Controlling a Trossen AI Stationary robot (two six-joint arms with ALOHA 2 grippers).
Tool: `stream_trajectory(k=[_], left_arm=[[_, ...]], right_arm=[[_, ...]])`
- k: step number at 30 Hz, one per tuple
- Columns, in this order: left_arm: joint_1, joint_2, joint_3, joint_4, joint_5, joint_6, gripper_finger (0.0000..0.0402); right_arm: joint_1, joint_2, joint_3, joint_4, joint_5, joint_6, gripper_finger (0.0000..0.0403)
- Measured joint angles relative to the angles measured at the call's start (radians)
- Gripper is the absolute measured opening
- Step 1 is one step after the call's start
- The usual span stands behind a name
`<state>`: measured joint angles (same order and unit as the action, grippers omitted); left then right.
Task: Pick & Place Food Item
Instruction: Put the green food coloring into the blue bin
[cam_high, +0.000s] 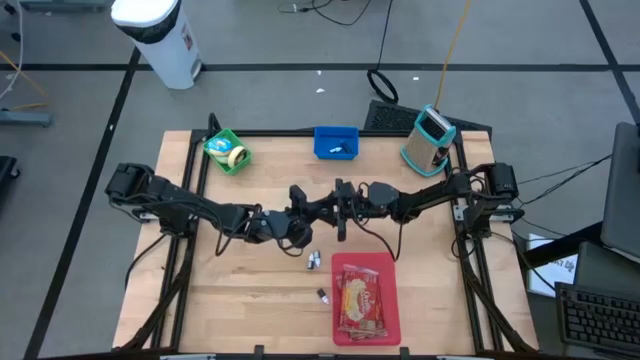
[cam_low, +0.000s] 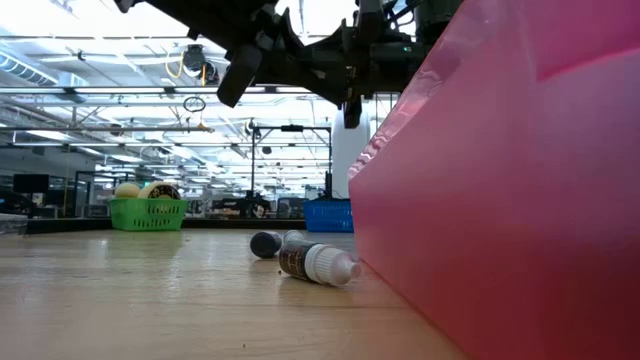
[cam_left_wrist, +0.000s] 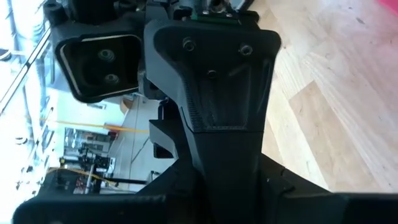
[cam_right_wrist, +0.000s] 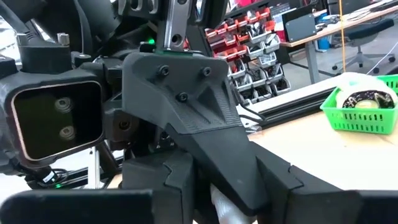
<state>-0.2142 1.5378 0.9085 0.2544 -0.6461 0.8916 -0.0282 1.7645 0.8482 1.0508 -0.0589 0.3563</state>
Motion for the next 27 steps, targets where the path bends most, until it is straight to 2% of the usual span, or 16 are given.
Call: stream_trajectory(k=[5,11,15,17,23,27], left_arm=[[-0.019,0.001,0.000,0.018,-0.037,-0.031,0.0142],[-0.064,0.001,0.000,0.033,-0.117,-0.158,0.0221],[-0.101,-0.017,0.001,0.043,-0.217,-0.252,0.0255],[-0.118,-0.036,0.001,0.039,-0.225,-0.279,0.0266],[-0.154,-0.156,0.001,-0.007,-0.133,-0.378,0.0284],[-0.108,-0.274,-0.032,-0.112,0.012,-0.528,0.0287]], right_arm=[[-0.005,0.000,0.001,-0.002,0.008,-0.013,0.0098],[-0.036,0.002,0.001,-0.015,-0.011,-0.015,0.0055],[-0.065,0.003,-0.002,-0.027,-0.052,0.005,0.0055],[-0.078,0.002,-0.002,-0.043,-0.073,0.019,0.0055],[-0.110,-0.014,-0.003,-0.077,-0.074,0.017,0.0060],[-0.141,-0.045,-0.003,-0.129,-0.072,-0.006,0.0055]])
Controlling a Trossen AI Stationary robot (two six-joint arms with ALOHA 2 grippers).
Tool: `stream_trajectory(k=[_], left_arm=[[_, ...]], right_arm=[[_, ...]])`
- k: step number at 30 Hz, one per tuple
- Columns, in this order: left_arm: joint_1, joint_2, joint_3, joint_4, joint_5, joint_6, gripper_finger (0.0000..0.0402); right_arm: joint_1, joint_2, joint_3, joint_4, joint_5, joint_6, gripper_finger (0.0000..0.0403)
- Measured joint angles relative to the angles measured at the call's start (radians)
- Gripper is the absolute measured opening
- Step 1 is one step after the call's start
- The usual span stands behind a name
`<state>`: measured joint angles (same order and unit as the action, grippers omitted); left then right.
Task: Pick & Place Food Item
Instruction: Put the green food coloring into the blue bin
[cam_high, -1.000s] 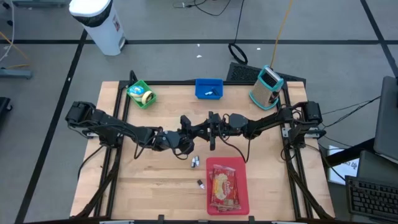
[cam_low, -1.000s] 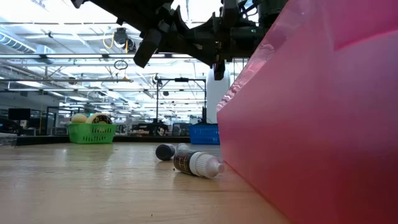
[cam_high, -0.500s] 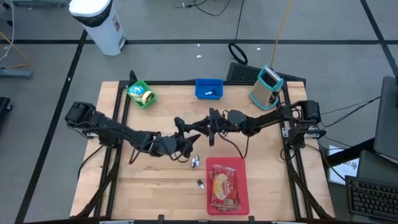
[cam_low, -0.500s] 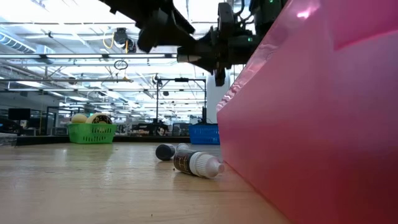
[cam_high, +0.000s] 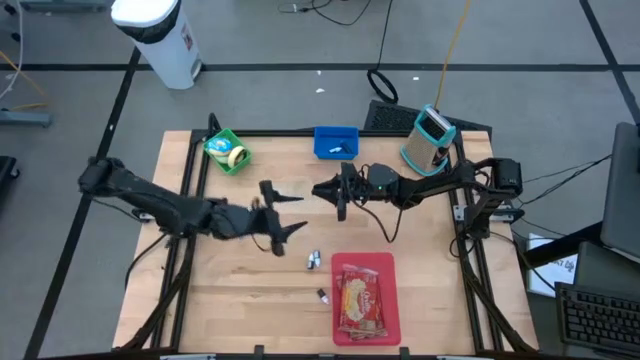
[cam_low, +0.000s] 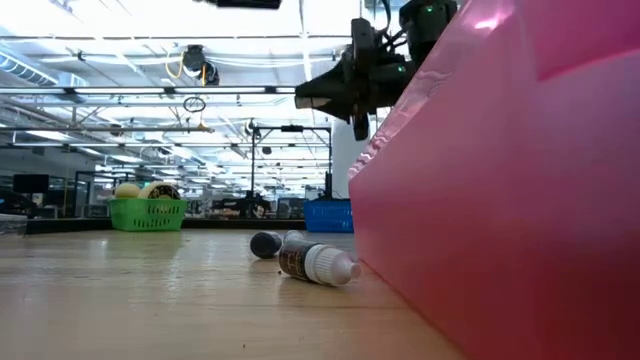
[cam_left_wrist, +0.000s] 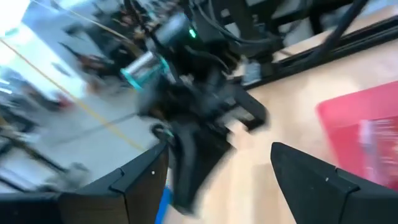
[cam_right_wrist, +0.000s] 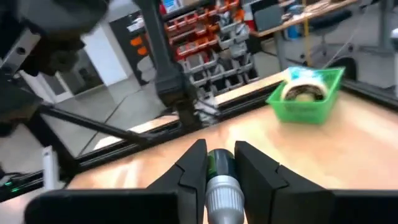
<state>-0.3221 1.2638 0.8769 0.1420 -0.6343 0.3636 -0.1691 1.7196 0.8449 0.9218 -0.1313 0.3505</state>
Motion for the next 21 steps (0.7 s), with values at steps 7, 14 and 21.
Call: stream_trajectory(k=[7,14,21], left_arm=[[0.151,-0.183,-0.234,0.106,0.335,-0.189,0.0281],[0.242,-0.202,-0.476,0.531,0.389,-0.308,0.0280],[0.278,-0.170,-0.540,0.629,0.391,-0.351,0.0281]], right_arm=[[-0.063,-0.036,0.008,-0.051,0.080,-0.040,0.0055],[-0.155,-0.042,0.139,-0.398,0.127,-0.063,0.0055],[-0.224,-0.041,0.286,-0.687,0.278,-0.198,0.0054]])
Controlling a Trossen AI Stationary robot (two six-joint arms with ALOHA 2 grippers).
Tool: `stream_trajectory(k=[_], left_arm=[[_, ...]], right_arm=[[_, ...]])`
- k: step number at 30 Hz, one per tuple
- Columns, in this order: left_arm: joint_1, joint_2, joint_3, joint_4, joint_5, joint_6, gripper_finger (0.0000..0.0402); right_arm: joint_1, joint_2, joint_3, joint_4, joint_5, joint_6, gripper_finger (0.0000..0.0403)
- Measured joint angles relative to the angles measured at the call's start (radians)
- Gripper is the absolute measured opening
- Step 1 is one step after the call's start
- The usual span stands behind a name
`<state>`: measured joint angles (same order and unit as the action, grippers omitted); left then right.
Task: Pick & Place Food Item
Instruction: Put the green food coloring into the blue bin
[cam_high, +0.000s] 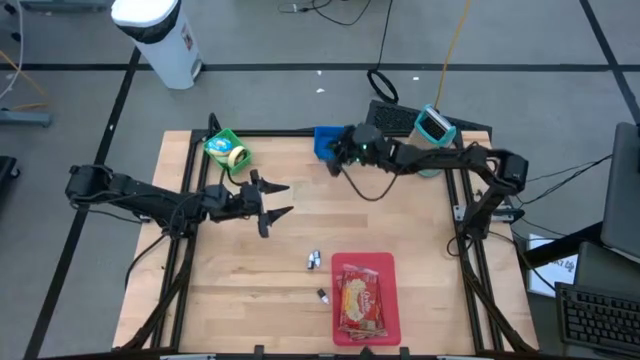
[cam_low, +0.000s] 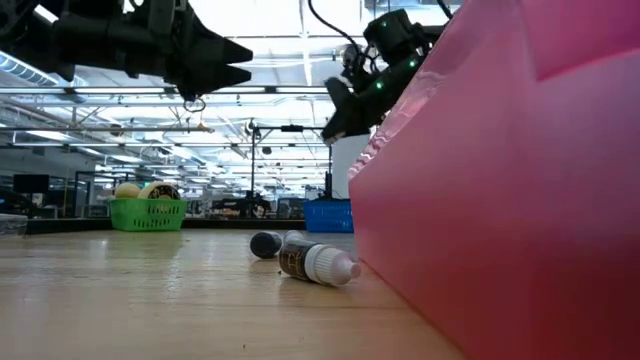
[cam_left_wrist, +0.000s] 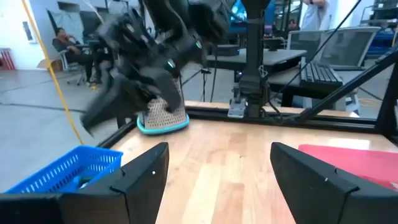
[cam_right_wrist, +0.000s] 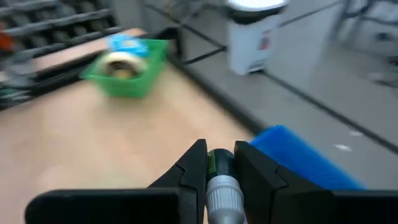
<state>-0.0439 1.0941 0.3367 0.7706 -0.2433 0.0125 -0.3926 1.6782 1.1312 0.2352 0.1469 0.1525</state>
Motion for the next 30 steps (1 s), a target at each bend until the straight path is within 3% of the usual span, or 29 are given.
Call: stream_trajectory(k=[3,12,30], left_arm=[[0.000,0.000,0.000,-0.001,0.000,-0.025,0.0285],[0.000,0.000,0.000,-0.007,0.001,-0.047,0.0279],[0.000,0.000,0.000,-0.011,0.003,-0.019,0.0274]], right_arm=[[-0.054,0.000,0.010,-0.023,0.040,-0.019,0.0054],[-0.180,0.012,0.009,-0.128,0.009,0.046,0.0054],[-0.181,0.011,0.009,-0.070,-0.047,0.045,0.0055]])
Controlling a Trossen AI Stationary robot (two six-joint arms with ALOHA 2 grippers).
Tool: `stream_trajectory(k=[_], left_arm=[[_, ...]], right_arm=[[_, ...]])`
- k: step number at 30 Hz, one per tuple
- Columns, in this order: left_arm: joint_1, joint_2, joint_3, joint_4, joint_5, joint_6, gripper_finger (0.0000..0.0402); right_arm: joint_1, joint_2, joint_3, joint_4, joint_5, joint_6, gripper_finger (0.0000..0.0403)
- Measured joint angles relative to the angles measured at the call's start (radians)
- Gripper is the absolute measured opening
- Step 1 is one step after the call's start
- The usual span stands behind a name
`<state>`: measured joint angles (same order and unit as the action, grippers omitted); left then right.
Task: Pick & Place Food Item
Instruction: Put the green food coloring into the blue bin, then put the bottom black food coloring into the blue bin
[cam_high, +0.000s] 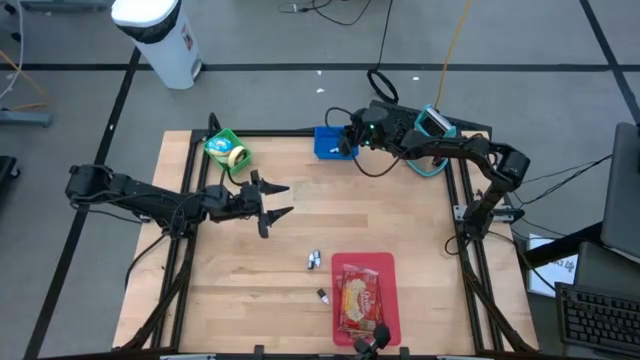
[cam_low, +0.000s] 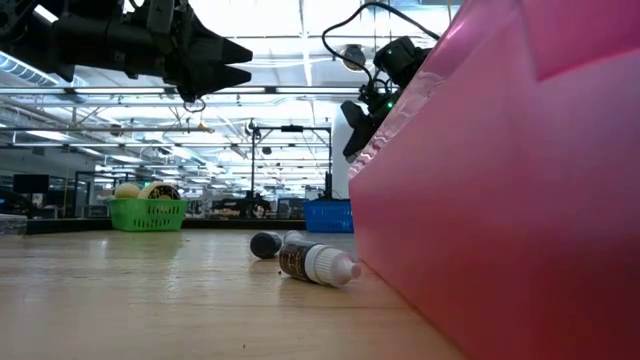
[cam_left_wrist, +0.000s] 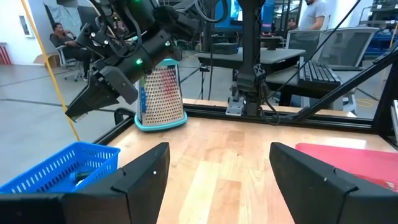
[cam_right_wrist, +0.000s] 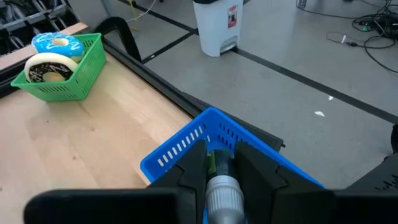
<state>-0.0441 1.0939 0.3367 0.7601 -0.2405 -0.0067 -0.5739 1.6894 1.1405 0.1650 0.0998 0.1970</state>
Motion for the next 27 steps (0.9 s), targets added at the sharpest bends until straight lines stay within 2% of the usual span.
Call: stream_trajectory(k=[16,27], left_arm=[[0.000,0.000,0.000,-0.001,0.000,-0.025,0.0274],[0.000,0.000,0.001,-0.037,0.000,-0.024,0.0274]], right_arm=[[0.000,0.000,-0.034,0.100,0.003,-0.006,0.0083],[0.003,0.000,-0.035,0.112,-0.003,-0.067,0.0188]])
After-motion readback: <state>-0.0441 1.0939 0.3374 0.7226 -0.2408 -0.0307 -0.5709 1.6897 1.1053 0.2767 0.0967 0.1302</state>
